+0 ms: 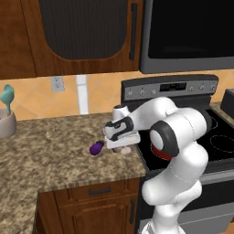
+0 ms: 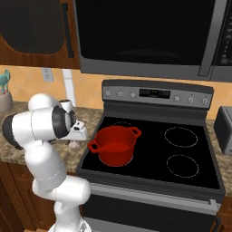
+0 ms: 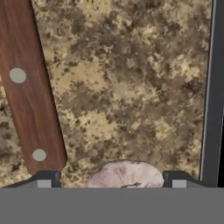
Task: Put the eggplant and garlic in the pot. Retrieve the spatula and lightly stir the vegetables in the pot.
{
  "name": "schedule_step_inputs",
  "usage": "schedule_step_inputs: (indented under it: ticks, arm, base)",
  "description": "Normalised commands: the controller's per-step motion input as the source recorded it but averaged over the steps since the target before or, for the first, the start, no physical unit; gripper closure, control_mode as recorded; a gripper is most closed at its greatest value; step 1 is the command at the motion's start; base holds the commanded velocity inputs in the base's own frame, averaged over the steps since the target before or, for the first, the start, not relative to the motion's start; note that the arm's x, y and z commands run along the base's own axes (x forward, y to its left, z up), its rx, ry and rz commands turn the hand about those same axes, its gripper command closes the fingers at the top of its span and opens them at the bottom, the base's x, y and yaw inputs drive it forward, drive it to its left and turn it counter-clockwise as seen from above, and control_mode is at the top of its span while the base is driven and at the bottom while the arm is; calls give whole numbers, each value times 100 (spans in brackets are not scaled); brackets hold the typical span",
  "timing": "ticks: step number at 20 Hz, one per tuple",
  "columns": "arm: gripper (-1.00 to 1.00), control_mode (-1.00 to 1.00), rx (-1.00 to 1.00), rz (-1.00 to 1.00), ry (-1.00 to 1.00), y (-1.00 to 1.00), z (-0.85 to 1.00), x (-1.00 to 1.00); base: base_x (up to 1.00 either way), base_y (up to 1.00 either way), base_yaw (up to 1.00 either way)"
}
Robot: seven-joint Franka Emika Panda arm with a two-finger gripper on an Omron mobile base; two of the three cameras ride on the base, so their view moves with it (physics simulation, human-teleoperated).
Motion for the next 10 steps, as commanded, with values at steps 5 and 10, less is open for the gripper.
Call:
schedule_step_inputs:
  ticks: [5,10]
  arm:
    - [100,-100,0,-6,1,-10,-40,-45]
    - [100,-100,4,-7,-7,-21,6,-92]
  base:
    - [0,0,0]
    - [0,0,0]
